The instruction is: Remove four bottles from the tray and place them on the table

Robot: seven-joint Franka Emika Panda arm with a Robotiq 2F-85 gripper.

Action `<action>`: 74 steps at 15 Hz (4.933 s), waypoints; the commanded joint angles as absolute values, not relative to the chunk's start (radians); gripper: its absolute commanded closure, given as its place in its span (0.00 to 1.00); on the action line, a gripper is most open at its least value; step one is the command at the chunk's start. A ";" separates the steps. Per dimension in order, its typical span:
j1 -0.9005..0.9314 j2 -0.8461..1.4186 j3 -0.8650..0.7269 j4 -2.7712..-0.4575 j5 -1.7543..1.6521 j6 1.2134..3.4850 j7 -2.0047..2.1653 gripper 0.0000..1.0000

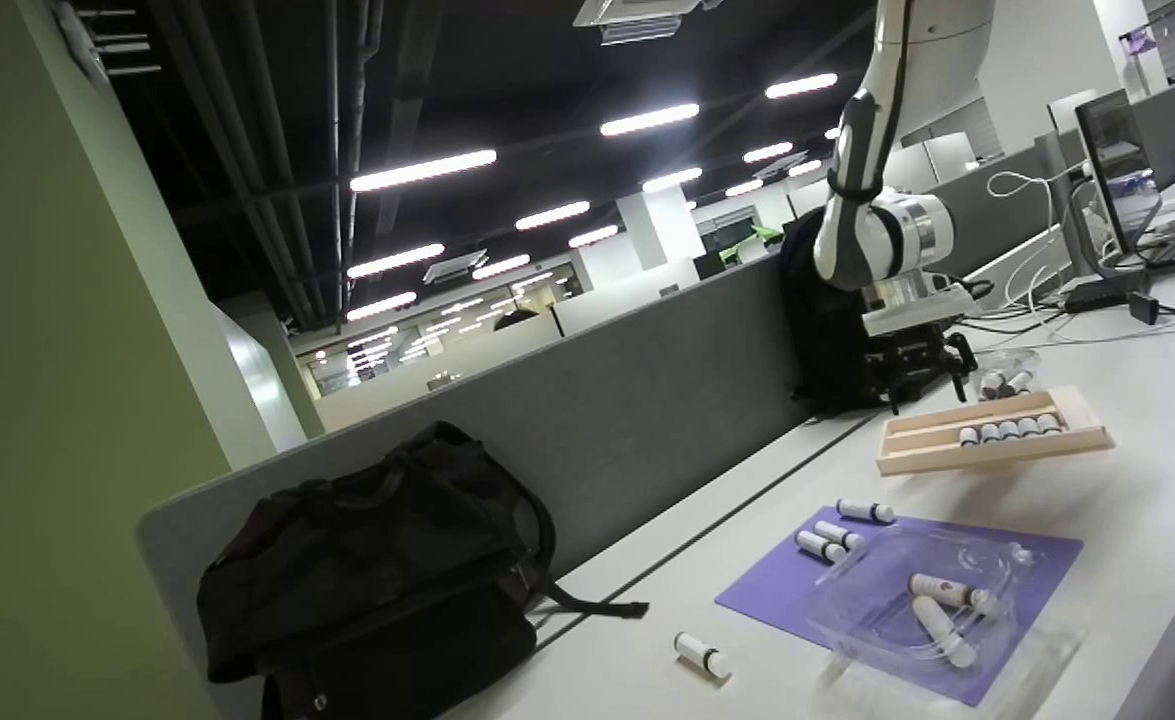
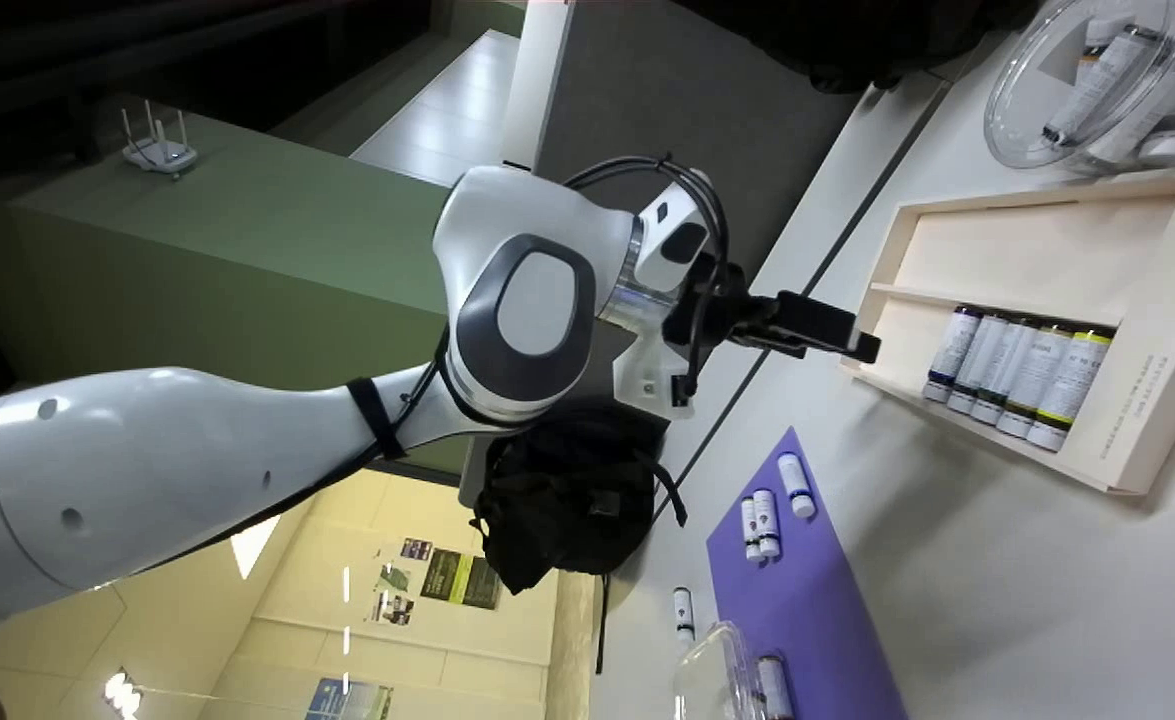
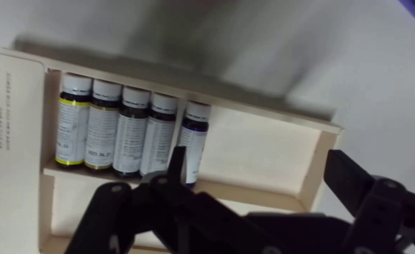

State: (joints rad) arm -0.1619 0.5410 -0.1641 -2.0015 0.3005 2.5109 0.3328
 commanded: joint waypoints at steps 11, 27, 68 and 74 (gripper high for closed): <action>-0.224 0.686 -0.150 -1.921 0.515 2.514 0.443 0.00; -0.216 0.767 -0.165 -1.886 0.502 2.572 0.459 0.00; -0.137 0.457 -0.162 -1.923 0.120 2.579 0.148 0.93; -0.072 0.384 0.011 -1.937 0.169 2.564 0.034 0.93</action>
